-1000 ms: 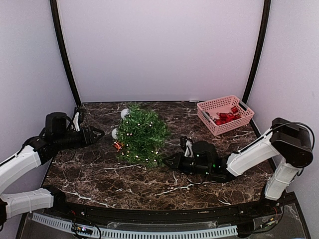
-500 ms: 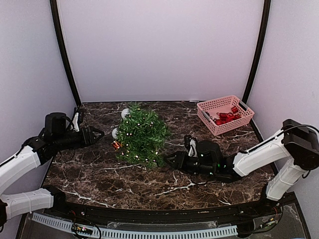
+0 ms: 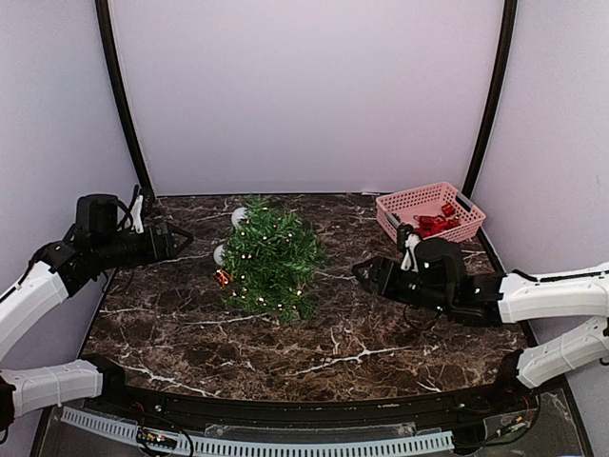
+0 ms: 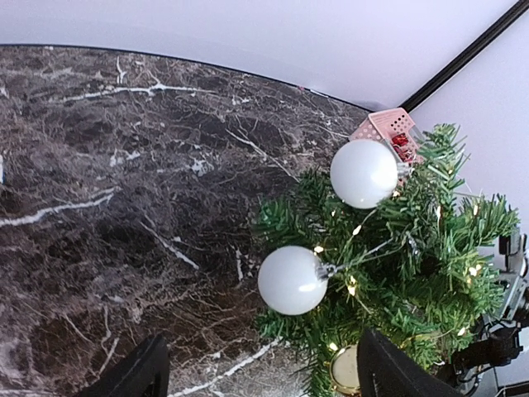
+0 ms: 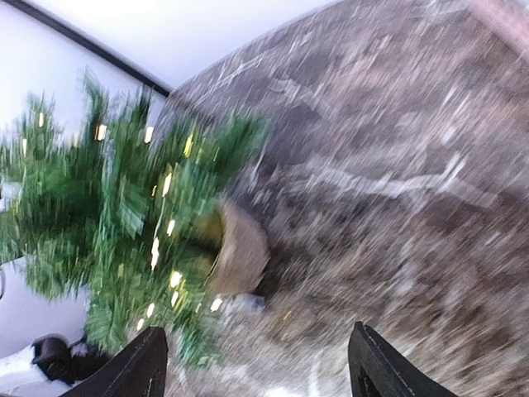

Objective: Decorate the small christmas tree
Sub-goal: Move the christmas tree to the bin, then move the bin to the center of the board.

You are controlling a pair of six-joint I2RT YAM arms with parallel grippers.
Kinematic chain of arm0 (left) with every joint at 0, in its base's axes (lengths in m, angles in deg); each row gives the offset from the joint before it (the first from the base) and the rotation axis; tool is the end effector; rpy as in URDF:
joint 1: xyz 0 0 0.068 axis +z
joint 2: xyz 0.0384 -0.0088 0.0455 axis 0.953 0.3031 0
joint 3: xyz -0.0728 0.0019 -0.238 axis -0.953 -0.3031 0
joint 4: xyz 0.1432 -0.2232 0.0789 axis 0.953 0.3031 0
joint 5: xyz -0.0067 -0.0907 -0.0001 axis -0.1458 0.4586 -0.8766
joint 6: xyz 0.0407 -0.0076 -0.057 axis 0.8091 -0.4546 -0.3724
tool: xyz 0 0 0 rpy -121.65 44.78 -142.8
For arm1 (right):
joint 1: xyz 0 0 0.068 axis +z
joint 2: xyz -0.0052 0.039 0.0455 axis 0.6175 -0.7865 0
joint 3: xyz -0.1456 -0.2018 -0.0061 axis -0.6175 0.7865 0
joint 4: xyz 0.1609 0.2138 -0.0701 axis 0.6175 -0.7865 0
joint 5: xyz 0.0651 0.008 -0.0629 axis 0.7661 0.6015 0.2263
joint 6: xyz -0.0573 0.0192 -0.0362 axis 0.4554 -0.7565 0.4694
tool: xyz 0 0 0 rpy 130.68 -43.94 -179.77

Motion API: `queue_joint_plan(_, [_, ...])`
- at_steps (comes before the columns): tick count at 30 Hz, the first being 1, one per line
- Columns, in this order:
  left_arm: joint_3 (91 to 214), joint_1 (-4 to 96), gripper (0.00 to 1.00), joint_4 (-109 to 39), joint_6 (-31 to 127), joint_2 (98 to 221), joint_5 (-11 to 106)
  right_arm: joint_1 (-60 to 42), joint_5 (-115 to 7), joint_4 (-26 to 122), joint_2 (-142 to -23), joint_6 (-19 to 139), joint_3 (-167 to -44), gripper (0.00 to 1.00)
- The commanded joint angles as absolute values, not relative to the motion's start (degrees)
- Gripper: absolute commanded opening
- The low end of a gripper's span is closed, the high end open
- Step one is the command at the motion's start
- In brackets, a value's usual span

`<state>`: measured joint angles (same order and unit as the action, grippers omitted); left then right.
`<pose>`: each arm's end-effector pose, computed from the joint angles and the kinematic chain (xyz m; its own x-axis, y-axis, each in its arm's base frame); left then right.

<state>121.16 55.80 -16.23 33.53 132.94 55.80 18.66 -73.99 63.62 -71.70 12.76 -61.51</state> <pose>0.2318 -0.0859 0.2648 -0.5847 -0.2687 -0.7654 0.2929 0.8099 -0.5081 0.1753 0.2445 0.1719 -0.6980 0.3722 -0.6118 -0.2390 0.6843 0.6889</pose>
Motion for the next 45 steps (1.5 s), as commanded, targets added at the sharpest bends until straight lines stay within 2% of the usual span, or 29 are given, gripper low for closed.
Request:
queue_joint_plan(1, [127.9, 59.2, 0.81, -12.3, 39.4, 136.2, 57.1, 10.3, -78.6, 47.5, -66.2, 25.2, -68.5, 0.78])
queue_joint_plan(7, [132.2, 68.0, 0.83, -14.2, 44.8, 140.5, 62.0, -1.2, -80.2, 37.1, -66.1, 36.8, -77.8, 0.81])
queue_joint_plan(10, [132.6, 70.5, 0.83, -16.3, 47.1, 141.2, 58.0, -8.0, -77.5, 36.1, -69.7, 39.8, -82.2, 0.79])
queue_joint_plan(15, [131.1, 70.8, 0.83, -19.4, 51.5, 139.4, 48.3, -17.9, -72.9, 36.6, -80.4, 44.0, -88.9, 0.70])
queue_joint_plan(23, [127.6, 70.8, 0.83, -21.3, 55.2, 138.2, 42.5, -26.3, -71.7, 34.0, -98.6, 50.5, -103.0, 0.70])
queue_joint_plan(27, [127.7, 70.8, 0.83, -20.9, 55.9, 139.2, 42.4, -27.8, -74.3, 32.0, -104.8, 52.0, -108.1, 0.69])
queue_joint_plan(32, [127.8, 70.8, 0.83, -20.7, 56.6, 139.9, 41.9, -28.3, -77.1, 26.1, -112.3, 54.5, -114.7, 0.62])
queue_joint_plan(38, [127.9, 70.8, 0.83, -20.5, 57.0, 140.4, 41.6, -27.9, -68.6, 25.3, -117.1, 57.5, -118.7, 0.62])
queue_joint_plan(45, [127.9, 70.8, 0.83, -20.3, 57.1, 140.2, 41.6, -25.9, -67.2, 19.4, -119.9, 59.0, -119.9, 0.61])
